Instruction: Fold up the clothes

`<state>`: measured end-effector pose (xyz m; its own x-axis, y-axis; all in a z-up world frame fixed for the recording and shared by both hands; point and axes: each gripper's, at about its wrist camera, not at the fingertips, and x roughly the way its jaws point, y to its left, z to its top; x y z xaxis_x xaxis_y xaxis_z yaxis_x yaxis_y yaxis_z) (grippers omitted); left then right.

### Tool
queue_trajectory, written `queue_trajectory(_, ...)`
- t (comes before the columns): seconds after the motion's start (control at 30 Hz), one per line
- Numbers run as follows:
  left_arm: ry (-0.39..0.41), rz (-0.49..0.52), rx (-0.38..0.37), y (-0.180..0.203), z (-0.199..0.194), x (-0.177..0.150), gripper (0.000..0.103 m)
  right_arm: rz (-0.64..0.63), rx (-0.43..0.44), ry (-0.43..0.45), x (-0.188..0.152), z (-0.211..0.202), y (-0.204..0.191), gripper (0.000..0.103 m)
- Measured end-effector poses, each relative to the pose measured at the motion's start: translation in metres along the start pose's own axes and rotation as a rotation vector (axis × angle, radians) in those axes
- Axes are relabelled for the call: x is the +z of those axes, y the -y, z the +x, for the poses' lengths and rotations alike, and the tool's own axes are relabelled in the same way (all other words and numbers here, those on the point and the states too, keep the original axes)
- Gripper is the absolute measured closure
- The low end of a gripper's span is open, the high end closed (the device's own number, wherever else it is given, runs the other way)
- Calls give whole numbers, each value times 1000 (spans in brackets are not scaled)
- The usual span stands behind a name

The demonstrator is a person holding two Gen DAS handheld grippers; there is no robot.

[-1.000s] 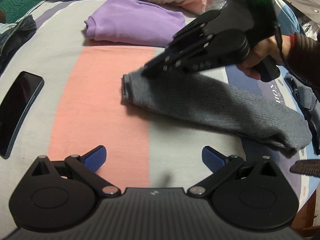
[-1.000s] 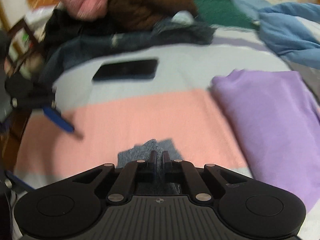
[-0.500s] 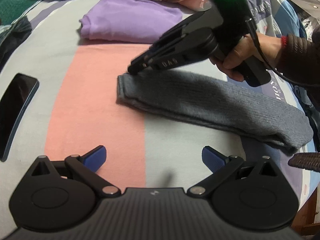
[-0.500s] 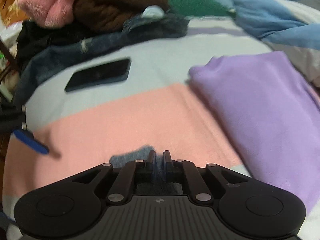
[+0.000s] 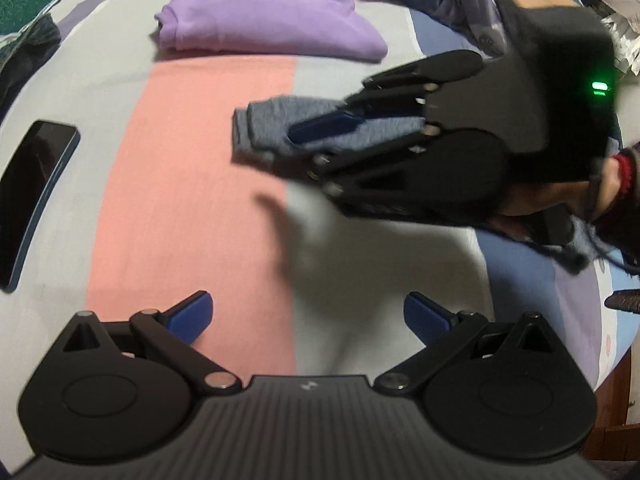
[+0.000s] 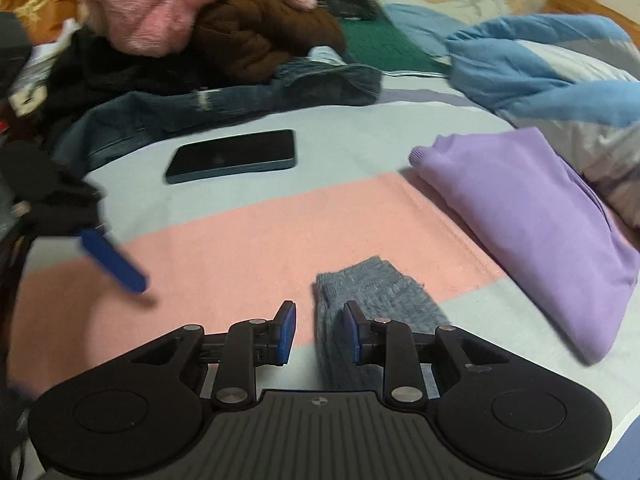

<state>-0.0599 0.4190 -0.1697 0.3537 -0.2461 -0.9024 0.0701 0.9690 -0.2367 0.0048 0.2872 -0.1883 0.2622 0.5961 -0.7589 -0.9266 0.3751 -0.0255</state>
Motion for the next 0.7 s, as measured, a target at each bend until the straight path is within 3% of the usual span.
queue_trajectory(0.17,-13,3,-13,-9,1,-11,0,104,-156,-17,2,23,-14,79)
queue_trajectory(0.23,-18,15,-13,-12,2,-14,0,151,-185,-6,1,24,-17,95)
queue_trajectory(0.37,-21,42,-13,-19,-2,-20,0,297,-234,37,1,19,-16,96)
queue_trajectory(0.7,-28,61,-24,-45,-14,-25,0,497,-244,137,20,10,-31,96)
